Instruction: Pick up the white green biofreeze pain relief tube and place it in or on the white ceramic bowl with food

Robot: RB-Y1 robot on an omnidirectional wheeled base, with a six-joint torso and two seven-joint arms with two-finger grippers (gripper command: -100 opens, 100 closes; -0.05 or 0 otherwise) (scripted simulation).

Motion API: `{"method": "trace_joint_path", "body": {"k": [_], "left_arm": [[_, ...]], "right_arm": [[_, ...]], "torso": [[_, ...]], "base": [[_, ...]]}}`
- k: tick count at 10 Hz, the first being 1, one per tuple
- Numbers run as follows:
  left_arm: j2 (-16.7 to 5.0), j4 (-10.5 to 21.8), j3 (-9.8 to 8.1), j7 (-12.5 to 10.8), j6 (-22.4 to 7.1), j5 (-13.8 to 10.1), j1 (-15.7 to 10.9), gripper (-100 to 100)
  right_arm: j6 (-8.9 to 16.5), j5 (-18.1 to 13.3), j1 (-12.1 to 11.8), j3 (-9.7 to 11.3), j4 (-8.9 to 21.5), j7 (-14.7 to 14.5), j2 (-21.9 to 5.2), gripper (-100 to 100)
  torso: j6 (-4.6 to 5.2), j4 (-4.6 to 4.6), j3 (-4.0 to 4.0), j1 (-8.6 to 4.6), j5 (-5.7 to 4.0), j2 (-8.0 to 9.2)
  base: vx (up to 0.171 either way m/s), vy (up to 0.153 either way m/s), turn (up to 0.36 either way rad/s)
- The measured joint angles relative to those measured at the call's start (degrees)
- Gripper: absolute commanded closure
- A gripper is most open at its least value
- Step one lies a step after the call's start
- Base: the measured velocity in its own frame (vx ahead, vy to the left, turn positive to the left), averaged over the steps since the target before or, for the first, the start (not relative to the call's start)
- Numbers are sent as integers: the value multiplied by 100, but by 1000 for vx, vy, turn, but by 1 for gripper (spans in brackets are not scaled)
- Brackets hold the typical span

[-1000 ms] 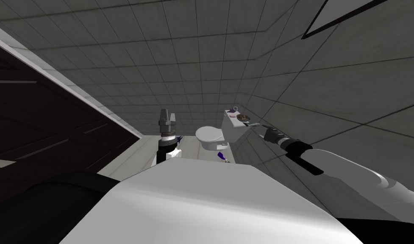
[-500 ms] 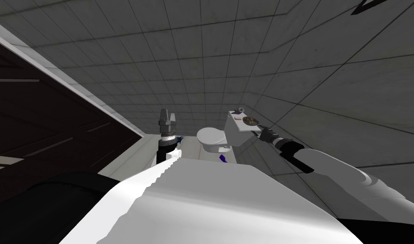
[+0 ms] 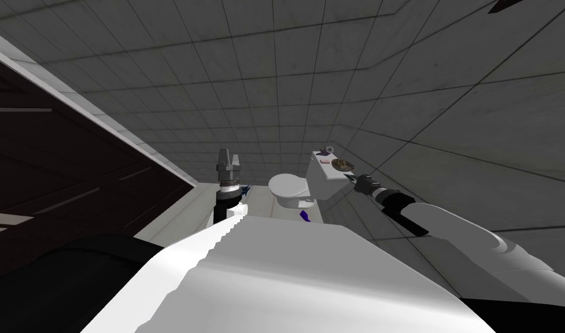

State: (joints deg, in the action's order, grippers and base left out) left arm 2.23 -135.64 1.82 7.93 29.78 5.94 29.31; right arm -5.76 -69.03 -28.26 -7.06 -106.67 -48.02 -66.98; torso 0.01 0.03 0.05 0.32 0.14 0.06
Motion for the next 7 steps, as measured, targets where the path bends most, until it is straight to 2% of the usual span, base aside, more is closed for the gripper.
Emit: {"method": "trace_joint_path", "body": {"k": [1, 2, 3, 4, 7], "left_arm": [[0, 0, 0, 0, 0, 0, 0, 0], [0, 0, 0, 0, 0, 0, 0, 0], [0, 0, 0, 0, 0, 0, 0, 0], [0, 0, 0, 0, 0, 0, 0, 0], [1, 0, 0, 0, 0, 0, -1, 0]], "right_arm": [[1, 1, 0, 0, 0, 1, 1, 0], [1, 1, 0, 0, 1, 1, 1, 100], [1, 1, -1, 1, 1, 1, 1, 0], [1, 1, -1, 1, 1, 2, 1, 100], [195, -54, -63, 116, 9, 262, 23, 100]], "torso": [[-1, 0, 0, 0, 1, 0], [-1, 0, 0, 1, 1, 0], [-1, 0, 0, 1, 2, 0], [-1, 1, 1, 2, 2, 1], [15, 14, 39, 19, 7, 69]], "base": [[0, 0, 0], [0, 0, 0], [0, 0, 0], [-94, 44, -132], [-144, 57, -135]]}}
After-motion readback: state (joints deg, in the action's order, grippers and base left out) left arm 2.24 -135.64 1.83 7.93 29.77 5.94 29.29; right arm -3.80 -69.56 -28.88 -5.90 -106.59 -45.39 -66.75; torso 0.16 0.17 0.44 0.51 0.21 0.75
